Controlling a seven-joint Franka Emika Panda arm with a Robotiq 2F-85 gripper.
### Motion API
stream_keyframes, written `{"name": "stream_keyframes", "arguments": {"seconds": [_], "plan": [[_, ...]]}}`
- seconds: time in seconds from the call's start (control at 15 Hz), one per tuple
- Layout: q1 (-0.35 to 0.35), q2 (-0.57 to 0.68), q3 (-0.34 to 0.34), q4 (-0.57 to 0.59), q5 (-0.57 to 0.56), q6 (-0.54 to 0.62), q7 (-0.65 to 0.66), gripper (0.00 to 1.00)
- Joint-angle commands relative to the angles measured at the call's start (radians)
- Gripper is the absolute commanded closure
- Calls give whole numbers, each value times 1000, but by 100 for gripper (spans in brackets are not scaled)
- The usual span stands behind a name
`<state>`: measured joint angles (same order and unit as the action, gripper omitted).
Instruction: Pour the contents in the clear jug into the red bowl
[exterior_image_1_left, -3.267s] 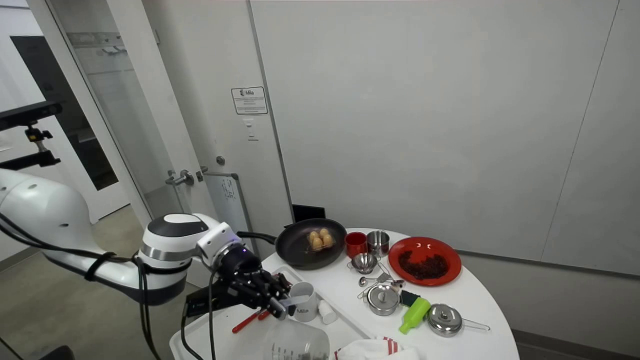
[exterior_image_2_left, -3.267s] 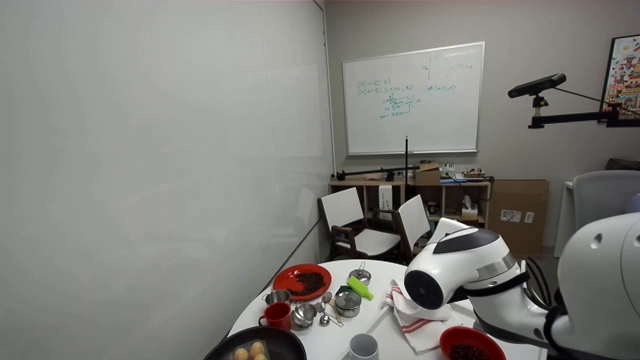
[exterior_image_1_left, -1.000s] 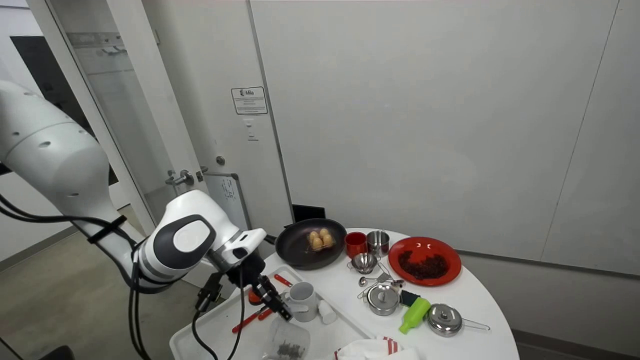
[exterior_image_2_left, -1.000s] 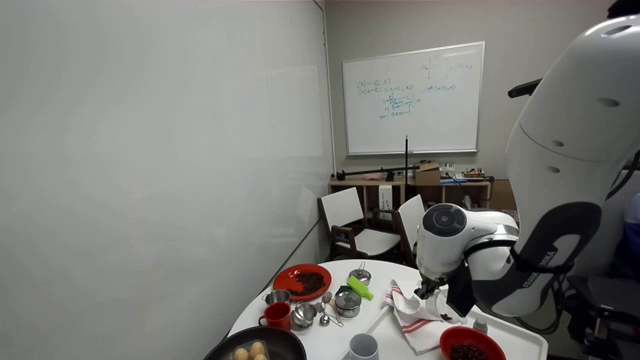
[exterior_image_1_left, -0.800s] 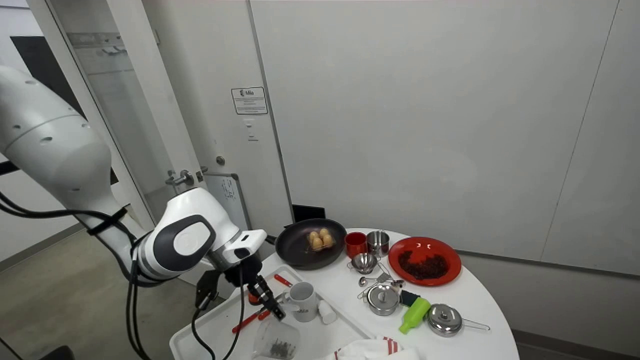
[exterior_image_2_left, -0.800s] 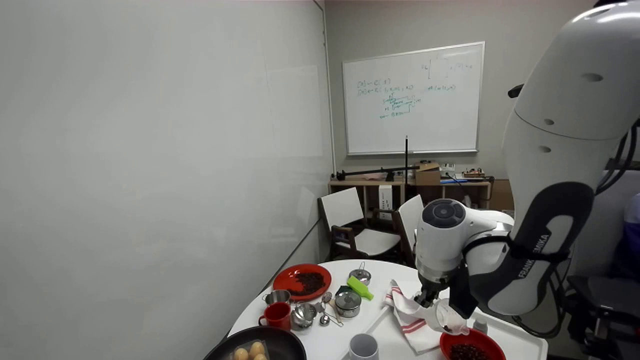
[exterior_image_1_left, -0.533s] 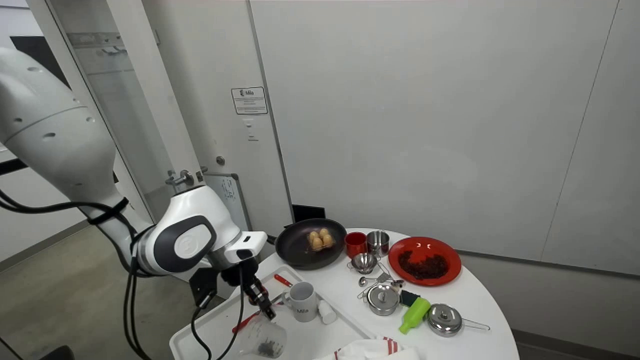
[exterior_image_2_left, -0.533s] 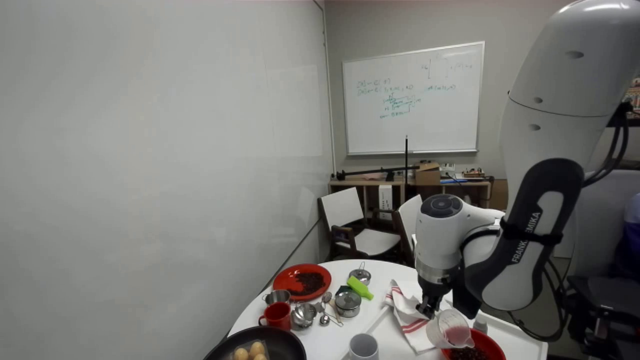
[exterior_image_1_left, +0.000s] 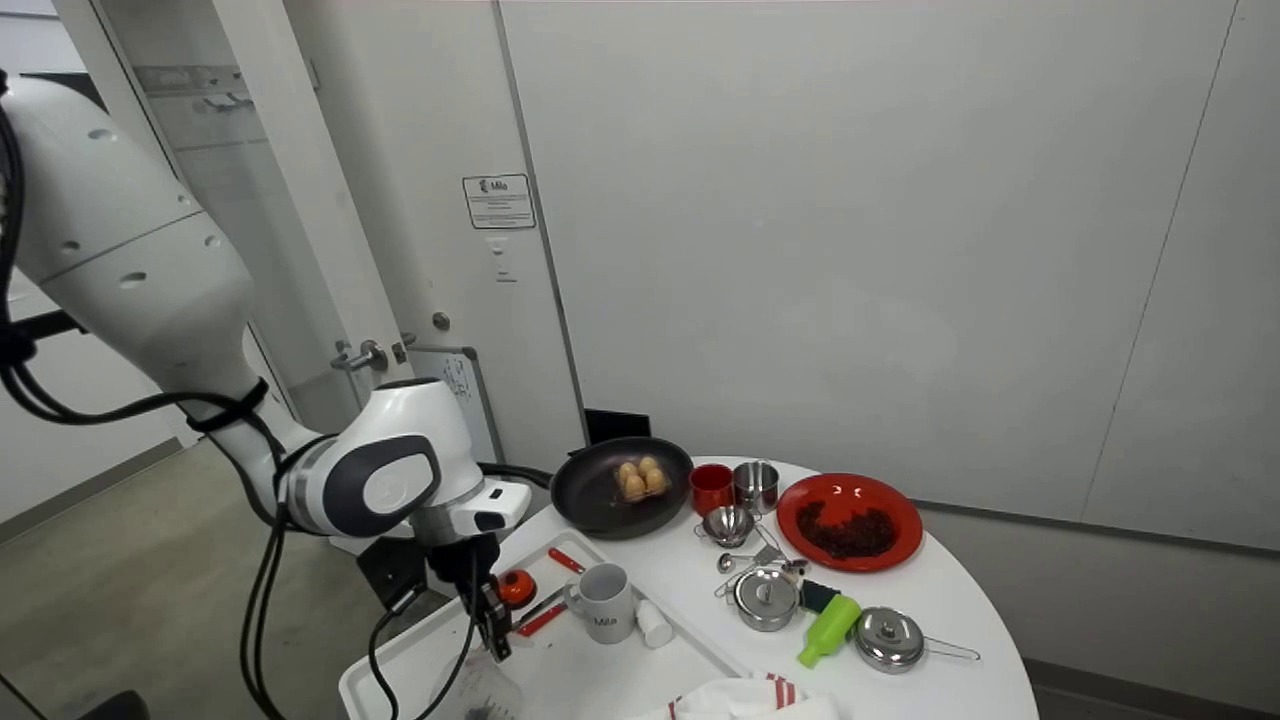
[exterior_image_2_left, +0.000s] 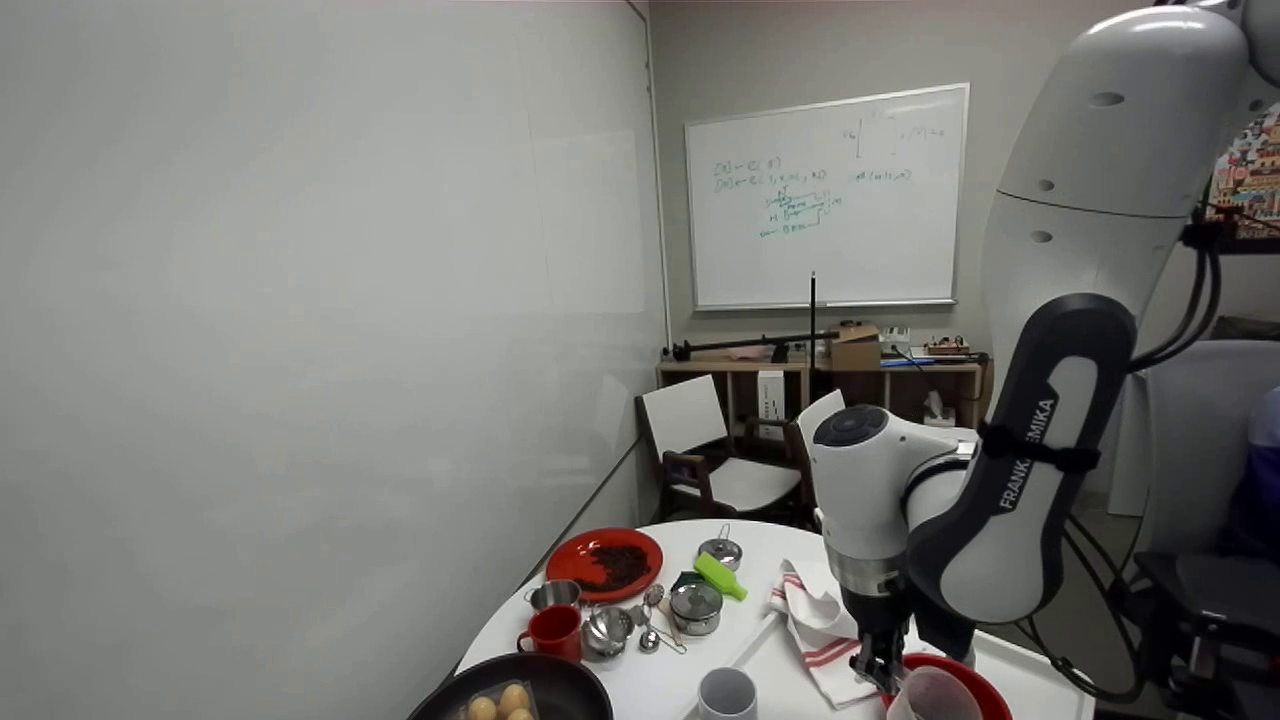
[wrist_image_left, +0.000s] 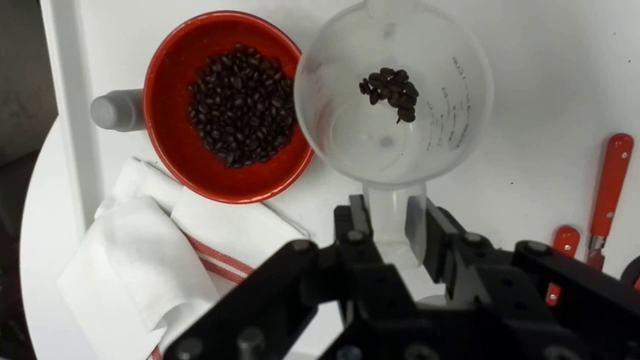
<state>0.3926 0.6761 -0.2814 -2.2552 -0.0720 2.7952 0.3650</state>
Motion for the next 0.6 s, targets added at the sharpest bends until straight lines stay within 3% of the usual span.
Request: {"name": "stream_keyframes", "arguments": {"seconds": [0.0,0.27,0.53], "plan": [[-37,11,57,42,-31,-29,-38,92],[-36,43,89,90,-80,-29,-90,92],[41,136,38,151,-182,-2,-85,92]]}}
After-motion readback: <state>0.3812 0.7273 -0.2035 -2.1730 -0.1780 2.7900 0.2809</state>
